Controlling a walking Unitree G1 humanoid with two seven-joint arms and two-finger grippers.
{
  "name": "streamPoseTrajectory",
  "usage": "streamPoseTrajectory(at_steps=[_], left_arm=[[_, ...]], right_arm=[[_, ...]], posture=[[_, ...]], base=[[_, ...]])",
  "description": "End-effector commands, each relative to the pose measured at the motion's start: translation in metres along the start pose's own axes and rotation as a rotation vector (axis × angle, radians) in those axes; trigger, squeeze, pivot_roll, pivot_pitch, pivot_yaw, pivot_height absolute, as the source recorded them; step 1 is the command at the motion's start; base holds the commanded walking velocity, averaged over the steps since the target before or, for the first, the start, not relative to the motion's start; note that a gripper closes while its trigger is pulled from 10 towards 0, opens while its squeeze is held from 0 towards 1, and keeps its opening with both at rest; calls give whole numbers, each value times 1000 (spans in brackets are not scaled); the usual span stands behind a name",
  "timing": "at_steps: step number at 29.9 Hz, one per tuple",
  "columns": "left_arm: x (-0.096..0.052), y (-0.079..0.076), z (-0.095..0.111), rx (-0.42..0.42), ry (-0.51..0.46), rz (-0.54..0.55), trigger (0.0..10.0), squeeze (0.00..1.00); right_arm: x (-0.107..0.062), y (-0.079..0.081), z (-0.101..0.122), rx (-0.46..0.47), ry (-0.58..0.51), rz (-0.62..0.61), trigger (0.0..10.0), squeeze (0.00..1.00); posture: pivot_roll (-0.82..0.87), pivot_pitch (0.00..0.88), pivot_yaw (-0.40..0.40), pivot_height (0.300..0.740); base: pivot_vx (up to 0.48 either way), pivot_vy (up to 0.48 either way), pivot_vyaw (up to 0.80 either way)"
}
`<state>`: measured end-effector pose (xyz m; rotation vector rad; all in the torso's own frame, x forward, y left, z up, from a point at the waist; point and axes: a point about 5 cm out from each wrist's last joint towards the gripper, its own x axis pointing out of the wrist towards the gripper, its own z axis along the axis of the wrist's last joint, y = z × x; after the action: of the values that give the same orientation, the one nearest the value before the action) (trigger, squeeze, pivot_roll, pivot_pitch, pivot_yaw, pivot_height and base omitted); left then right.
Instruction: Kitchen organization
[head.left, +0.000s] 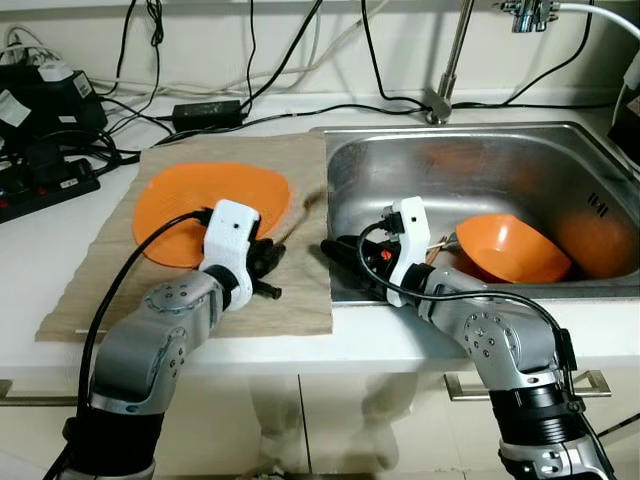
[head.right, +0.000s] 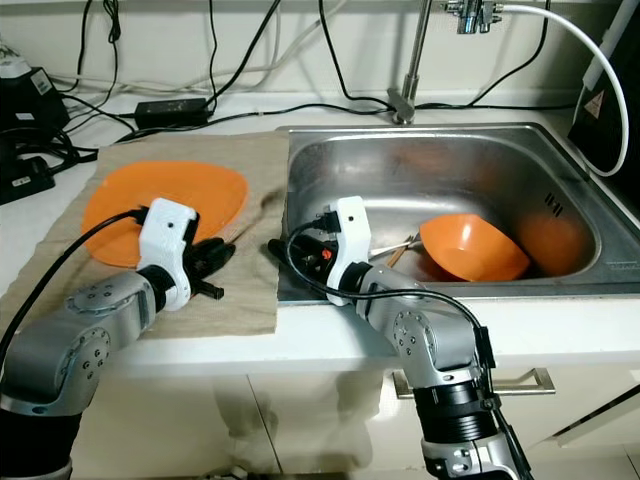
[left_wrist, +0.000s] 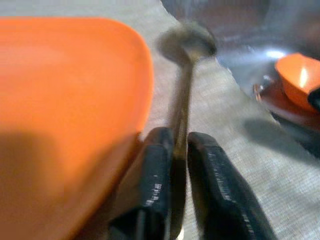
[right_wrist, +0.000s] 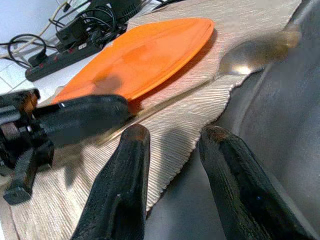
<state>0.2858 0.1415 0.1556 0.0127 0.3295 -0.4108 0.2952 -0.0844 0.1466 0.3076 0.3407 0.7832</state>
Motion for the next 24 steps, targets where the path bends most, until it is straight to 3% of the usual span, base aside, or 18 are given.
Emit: streamPoseTrajectory(at_steps=[1, 6, 13, 19, 20, 21, 24], left_arm=[[2, 4, 5, -17, -34, 22, 0, 0], [6, 5, 15, -69, -133, 38, 0, 0], [9, 2, 19, -81, -166, 14, 0, 0], [9, -4, 23, -4, -161, -21, 0, 0], [8, -4, 24, 10, -157, -16, 10000, 0], [7, -4, 24, 17, -154, -15, 10000, 1000], [5, -5, 23, 60, -153, -29, 10000, 1000]], right_arm=[[-1, 0, 5, -41, -19, -21, 10000, 0], [3, -14, 1, -124, -31, -141, 10000, 0], [5, -17, 0, -107, -35, -162, 10000, 0], [5, -19, -1, -104, -44, -167, 10000, 0], [6, -19, -1, -102, -46, -165, 10000, 0], [6, -19, -1, -100, -47, -164, 10000, 0], [7, -17, 1, -94, -53, -156, 10000, 0]], posture=[[-24, 0, 60, 740], [-27, 0, 62, 740], [-28, 0, 60, 740], [-30, 0, 58, 740], [-26, 0, 59, 740], [-26, 0, 59, 740], [-26, 0, 59, 740]], base=[[0, 0, 0], [0, 0, 0], [0, 0, 0], [0, 0, 0], [0, 0, 0], [0, 0, 0], [0, 0, 0]])
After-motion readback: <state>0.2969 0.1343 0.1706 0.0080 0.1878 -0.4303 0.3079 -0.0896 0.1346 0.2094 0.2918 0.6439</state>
